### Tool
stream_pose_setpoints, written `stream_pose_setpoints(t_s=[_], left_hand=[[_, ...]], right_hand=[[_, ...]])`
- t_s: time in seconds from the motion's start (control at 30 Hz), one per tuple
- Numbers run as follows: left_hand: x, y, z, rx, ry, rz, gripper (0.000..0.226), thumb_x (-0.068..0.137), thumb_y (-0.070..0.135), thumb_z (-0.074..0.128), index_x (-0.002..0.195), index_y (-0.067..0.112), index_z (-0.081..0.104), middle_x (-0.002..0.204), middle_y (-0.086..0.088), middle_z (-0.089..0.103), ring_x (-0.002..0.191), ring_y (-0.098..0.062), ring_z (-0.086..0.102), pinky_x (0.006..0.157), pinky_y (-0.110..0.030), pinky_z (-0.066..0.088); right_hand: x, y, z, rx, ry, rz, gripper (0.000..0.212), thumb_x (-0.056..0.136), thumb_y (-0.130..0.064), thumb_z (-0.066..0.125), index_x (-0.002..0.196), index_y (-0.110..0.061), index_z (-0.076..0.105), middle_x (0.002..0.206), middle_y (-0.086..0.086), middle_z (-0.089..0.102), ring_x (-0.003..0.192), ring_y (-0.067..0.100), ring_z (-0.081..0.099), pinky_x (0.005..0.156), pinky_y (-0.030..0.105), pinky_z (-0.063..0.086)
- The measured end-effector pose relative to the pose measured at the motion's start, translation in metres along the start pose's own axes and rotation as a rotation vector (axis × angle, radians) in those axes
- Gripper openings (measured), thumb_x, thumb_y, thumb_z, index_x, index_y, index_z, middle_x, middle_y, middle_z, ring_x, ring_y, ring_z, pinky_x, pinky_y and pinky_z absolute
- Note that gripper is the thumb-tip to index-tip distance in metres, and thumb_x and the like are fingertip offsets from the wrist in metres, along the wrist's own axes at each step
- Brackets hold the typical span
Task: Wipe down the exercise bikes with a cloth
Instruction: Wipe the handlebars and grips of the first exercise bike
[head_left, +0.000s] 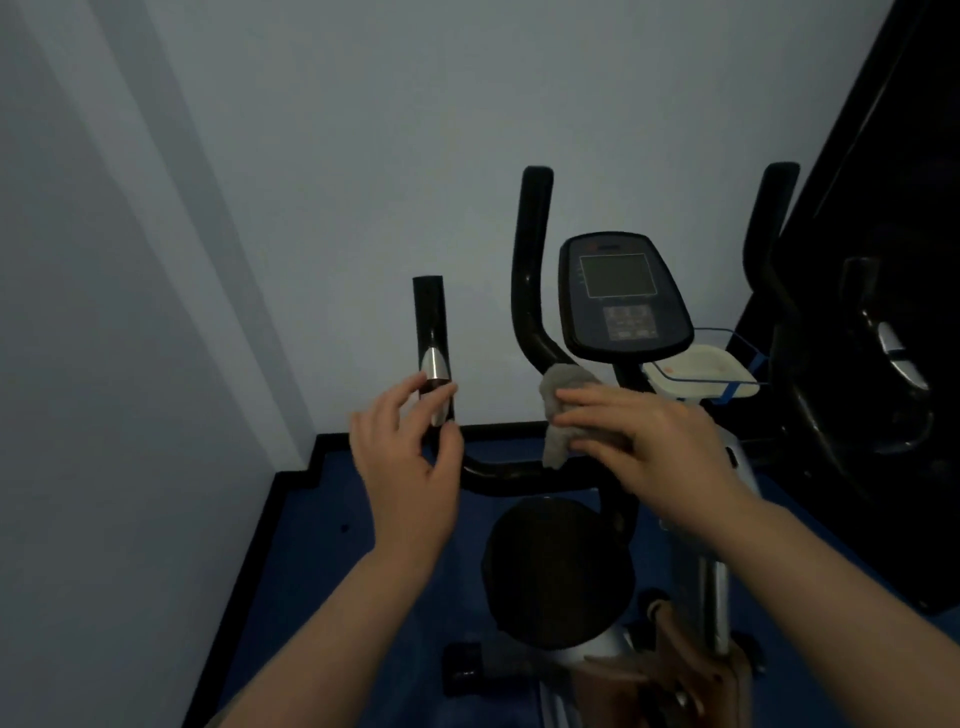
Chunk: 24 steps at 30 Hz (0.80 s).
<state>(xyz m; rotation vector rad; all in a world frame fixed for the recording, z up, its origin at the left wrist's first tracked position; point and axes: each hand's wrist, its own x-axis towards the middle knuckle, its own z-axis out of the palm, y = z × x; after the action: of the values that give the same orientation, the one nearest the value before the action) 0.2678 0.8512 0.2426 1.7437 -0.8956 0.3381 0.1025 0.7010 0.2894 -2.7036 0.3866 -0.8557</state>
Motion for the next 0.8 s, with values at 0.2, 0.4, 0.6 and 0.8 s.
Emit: stream_pose_setpoints(t_s=[0.2, 0.4, 0.6, 0.8], left_hand=[[-0.007, -0.016, -0.012, -0.103, -0.172, -0.226, 0.046, 0.098, 0.022, 0.055, 0.142, 0.026, 0.044, 0.139, 0.01, 0.049, 0.13, -0.012, 0.042, 0.112, -0.046, 0.031], [0.009, -0.027, -0.022, -0.192, -0.224, -0.255, 0.037, 0.099, 0.014, 0.051, 0.127, 0.037, 0.056, 0.122, 0.019, 0.059, 0.116, -0.002, 0.05, 0.102, -0.024, 0.039], [0.033, -0.022, -0.017, -0.318, -0.169, -0.33, 0.028, 0.099, 0.013, 0.051, 0.113, 0.033, 0.066, 0.112, 0.014, 0.064, 0.102, 0.001, 0.058, 0.084, -0.012, 0.043], [0.049, -0.021, -0.01, -0.401, -0.102, -0.389, 0.025, 0.099, 0.011, 0.048, 0.113, 0.013, 0.069, 0.109, 0.0, 0.069, 0.102, -0.01, 0.064, 0.088, -0.022, 0.049]], right_hand=[[0.023, -0.019, 0.015, 0.033, -0.366, -0.023, 0.033, 0.078, -0.041, 0.073, 0.111, -0.045, 0.068, 0.118, -0.026, 0.064, 0.109, -0.002, 0.06, 0.093, 0.028, 0.05], [0.065, -0.041, 0.042, 0.279, -0.488, 0.051, 0.026, 0.076, -0.024, 0.08, 0.102, -0.025, 0.075, 0.113, -0.012, 0.064, 0.105, 0.003, 0.058, 0.095, 0.031, 0.048], [0.052, -0.06, 0.055, 0.316, -0.347, 0.238, 0.02, 0.075, -0.024, 0.08, 0.089, -0.026, 0.067, 0.099, -0.009, 0.051, 0.093, 0.007, 0.054, 0.084, 0.029, 0.047], [0.088, -0.079, 0.079, 0.445, 0.046, 0.552, 0.016, 0.086, -0.024, 0.071, 0.094, -0.017, 0.059, 0.108, 0.0, 0.051, 0.086, 0.007, 0.056, 0.071, 0.019, 0.047]])
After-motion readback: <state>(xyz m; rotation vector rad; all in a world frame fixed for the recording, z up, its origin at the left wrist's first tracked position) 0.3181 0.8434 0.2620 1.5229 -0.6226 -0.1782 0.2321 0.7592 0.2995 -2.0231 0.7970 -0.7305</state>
